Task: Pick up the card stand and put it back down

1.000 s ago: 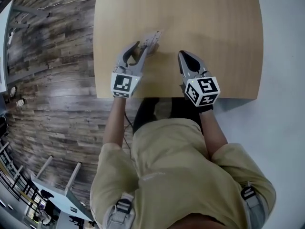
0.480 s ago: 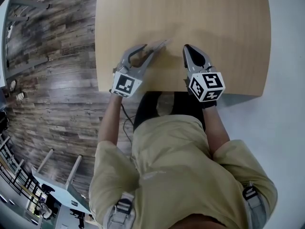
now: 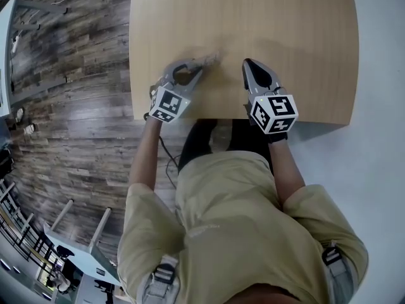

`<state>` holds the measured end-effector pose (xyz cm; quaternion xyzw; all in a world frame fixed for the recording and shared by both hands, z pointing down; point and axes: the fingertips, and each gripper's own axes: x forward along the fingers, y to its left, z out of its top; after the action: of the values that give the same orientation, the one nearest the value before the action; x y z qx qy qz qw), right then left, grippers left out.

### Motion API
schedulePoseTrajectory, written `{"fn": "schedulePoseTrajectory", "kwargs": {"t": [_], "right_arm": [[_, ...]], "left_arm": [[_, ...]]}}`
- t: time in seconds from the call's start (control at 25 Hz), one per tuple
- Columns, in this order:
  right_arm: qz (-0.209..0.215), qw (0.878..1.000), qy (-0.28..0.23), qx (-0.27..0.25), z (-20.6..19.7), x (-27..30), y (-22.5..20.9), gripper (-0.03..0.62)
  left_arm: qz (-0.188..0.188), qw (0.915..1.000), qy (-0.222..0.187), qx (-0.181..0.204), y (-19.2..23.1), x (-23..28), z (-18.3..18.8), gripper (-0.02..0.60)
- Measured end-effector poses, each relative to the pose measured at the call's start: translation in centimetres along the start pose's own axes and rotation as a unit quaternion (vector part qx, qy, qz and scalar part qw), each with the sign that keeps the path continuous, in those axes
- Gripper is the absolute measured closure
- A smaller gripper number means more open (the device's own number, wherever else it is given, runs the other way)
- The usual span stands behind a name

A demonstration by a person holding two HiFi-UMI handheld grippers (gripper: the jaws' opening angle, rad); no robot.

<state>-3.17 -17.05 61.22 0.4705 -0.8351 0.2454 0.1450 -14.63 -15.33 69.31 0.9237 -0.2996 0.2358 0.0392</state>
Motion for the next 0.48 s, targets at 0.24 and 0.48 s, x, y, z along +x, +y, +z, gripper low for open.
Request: {"fn": "schedulePoseTrajectory", "kwargs": {"t": [0.24,0.48], "right_arm": [[-0.003,1.0,-0.008,-0.001,1.4,-0.5,0.6,0.589],[0.008,0.999,-0.035,-0.016,4.7,-1.6,2.1,0.589]], "left_arm": [[-0.024,0.9987,0.026,-0.038,0.4,-0.2,-0.3,0.263],[0.02,0.996,0.024,-0.084,2.4,-3.2,1.1,0.241]]}}
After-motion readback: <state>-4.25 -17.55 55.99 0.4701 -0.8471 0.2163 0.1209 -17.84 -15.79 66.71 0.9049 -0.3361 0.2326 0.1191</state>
